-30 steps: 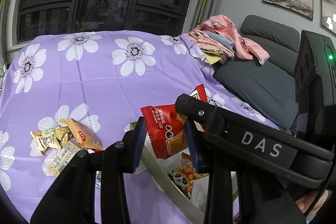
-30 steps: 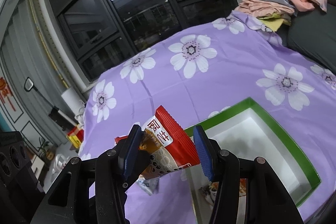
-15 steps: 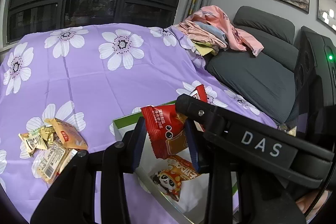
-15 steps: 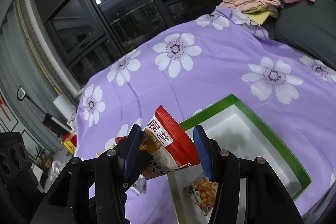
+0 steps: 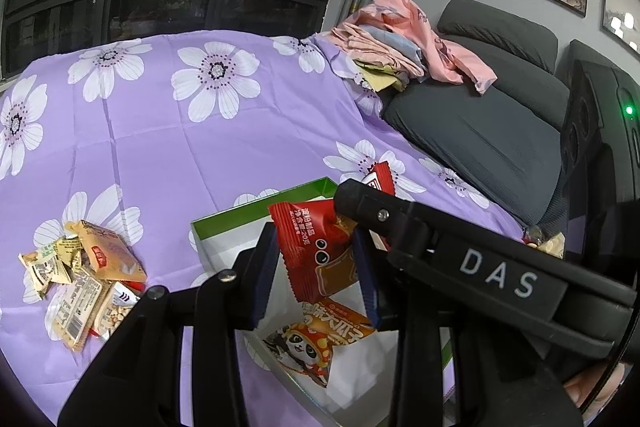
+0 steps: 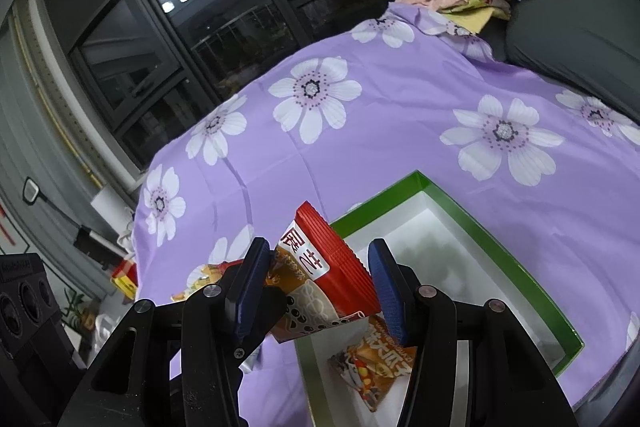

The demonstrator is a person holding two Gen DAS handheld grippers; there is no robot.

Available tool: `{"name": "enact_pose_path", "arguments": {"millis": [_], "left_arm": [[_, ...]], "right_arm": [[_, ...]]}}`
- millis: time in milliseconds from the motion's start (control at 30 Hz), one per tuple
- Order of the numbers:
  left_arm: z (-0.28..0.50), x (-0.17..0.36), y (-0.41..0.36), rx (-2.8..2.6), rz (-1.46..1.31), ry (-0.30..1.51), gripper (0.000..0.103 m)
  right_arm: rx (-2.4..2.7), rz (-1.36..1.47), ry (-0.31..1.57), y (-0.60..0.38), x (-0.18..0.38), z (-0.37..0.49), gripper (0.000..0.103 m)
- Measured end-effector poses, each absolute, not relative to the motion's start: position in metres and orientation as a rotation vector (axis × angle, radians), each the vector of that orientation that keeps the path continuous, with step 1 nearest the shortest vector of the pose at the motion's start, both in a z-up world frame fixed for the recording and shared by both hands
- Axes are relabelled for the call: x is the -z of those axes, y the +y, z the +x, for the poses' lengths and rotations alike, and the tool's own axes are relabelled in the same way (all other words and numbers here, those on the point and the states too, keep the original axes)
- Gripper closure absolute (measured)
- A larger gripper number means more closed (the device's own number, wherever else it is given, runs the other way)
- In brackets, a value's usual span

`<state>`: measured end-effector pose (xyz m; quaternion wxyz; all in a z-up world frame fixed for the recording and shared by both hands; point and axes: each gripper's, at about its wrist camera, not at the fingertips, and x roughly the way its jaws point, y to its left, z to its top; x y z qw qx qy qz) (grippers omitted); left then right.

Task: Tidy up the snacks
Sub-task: 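Carry both held bags toward the green-rimmed white box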

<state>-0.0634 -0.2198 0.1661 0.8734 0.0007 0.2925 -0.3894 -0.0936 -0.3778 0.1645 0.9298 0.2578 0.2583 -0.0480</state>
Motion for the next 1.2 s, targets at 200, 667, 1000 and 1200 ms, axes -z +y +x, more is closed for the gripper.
{"name": "enact_pose_path", "arguments": {"millis": [200,667,1000,1200], "left_arm": [[-0.061,-0.162,-0.227,0.817,0.004,0.630,0.067],[-0.052,-0.147,-0.241,0.830,0.010,0.691,0.067],[-0.042,-0.133,-0.247,0.821,0.014,0.755,0.067],[-0.037,-0.126,-0.254,0.816,0.024,0.785,0.067]], "right_arm": [[0.107,0.546,0.544,-0.385,-0.160,-0.092,0.049],[0.134,0.573,0.591,-0.397,-0.147,-0.085,0.049],[0.141,0.592,0.650,-0.403,-0.131,-0.073,0.049],[0.147,0.606,0.677,-0.406,-0.123,-0.067,0.049]]}}
